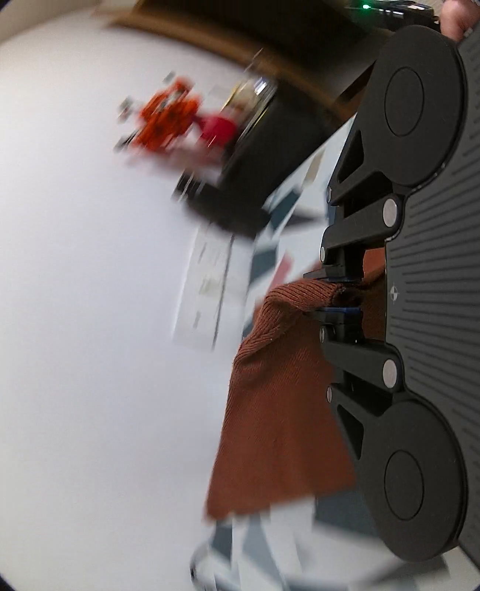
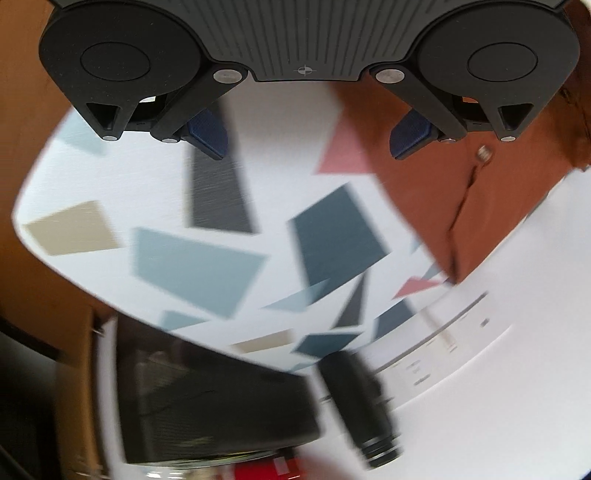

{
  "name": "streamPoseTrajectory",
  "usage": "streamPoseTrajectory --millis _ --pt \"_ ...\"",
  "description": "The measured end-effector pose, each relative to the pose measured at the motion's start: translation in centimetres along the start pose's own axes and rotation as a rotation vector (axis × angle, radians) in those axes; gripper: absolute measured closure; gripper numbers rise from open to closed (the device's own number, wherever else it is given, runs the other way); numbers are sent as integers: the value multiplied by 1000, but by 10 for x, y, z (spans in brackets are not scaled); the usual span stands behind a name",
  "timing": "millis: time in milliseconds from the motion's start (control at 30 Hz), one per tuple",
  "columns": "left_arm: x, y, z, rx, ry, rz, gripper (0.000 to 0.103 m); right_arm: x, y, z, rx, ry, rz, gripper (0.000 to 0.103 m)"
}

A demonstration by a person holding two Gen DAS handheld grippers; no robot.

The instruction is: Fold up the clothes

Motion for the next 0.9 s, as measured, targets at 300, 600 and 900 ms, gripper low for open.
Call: streamPoseTrajectory --millis 300,600,900 --pt "-101 -87 100 -275 -226 -319 92 -1 29 75 -64 -132 42 10" --pt "-107 -101 81 -413 -178 -475 40 -7 26 60 -44 -143 38 13" --pt "-4 -95 -49 -157 -21 -268 15 -31 24 -5 -48 -116 22 10"
Point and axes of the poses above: each gripper's, at about its wrist camera, not at the fingertips, and y roughly against the way its jaws point, z to its right, x to its top, the point moved 3 cm from there along -y, roughly the way its jaws point, and after that the axes turned 6 degrees about y, right-handed, at the moved point
